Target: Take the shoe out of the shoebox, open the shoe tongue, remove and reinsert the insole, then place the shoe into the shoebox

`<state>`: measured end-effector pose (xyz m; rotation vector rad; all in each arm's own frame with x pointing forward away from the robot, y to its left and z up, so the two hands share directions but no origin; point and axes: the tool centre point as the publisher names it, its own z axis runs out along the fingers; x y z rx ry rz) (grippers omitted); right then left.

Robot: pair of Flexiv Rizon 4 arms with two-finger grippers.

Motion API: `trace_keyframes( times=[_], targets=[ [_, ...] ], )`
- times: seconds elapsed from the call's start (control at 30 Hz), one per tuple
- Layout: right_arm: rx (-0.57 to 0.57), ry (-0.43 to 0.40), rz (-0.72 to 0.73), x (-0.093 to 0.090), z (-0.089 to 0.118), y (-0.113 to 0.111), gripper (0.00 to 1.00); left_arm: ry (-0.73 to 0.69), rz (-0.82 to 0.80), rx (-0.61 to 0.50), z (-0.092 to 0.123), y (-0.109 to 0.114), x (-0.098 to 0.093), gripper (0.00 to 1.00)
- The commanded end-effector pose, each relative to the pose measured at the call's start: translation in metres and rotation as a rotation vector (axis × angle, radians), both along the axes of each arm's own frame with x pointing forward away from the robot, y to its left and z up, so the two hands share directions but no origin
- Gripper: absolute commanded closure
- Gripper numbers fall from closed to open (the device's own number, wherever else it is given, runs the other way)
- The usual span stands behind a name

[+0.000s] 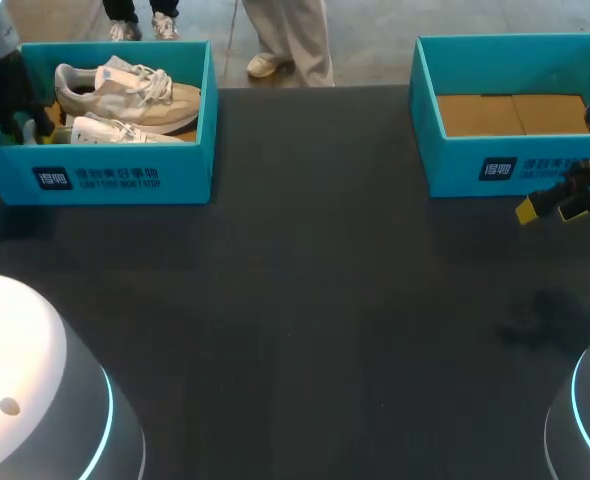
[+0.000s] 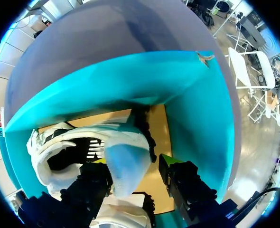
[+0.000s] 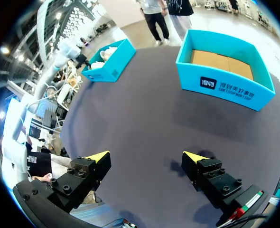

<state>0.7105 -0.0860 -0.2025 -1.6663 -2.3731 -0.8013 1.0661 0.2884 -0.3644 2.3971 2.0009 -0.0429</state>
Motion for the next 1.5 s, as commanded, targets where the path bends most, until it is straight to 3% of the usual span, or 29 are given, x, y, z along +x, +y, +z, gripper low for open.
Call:
trace_keyframes(
  times=[0.03, 0.17, 0.23, 0.37, 0.43, 0.5, 0.9, 1.27, 1.5],
  targets=[
    [-0.001, 0.001, -0.001, 0.000, -0.001, 0.001, 0.00, -0.009, -0.002, 0.002, -0.003, -0.001, -0.003, 0.47],
    [-0.001, 0.001, -0.001, 0.000, -0.001, 0.001, 0.00, -0.014, -0.005, 0.011, -0.004, -0.003, -0.005, 0.55],
    [-0.001, 0.001, -0.001, 0.000, -0.001, 0.001, 0.00, -0.013, -0.010, 0.016, -0.005, -0.003, -0.006, 0.69],
    [-0.001, 0.001, -0.001, 0.000, -0.001, 0.001, 0.00, 0.002, -0.021, 0.032, -0.006, -0.003, -0.007, 0.80],
    [-0.001, 0.001, -0.001, 0.000, -0.001, 0.001, 0.00, 0.010, -0.033, 0.034, -0.006, -0.002, -0.007, 0.95],
    [-0.001, 0.001, -0.001, 0.000, -0.001, 0.001, 0.00, 0.014, -0.044, 0.047, -0.005, -0.002, -0.006, 1.00],
    [-0.001, 0.001, -0.001, 0.000, -0.001, 0.001, 0.00, 0.001, -0.165, 0.092, 0.012, -0.004, -0.011, 1.00],
    [-0.001, 0.001, -0.001, 0.000, -0.001, 0.001, 0.00, 0.008, -0.243, 0.105, 0.047, -0.004, -0.014, 1.00],
    [-0.001, 0.001, -0.001, 0.000, -0.001, 0.001, 0.00, -0.008, -0.253, 0.115, 0.075, 0.000, -0.005, 1.00]
  ],
)
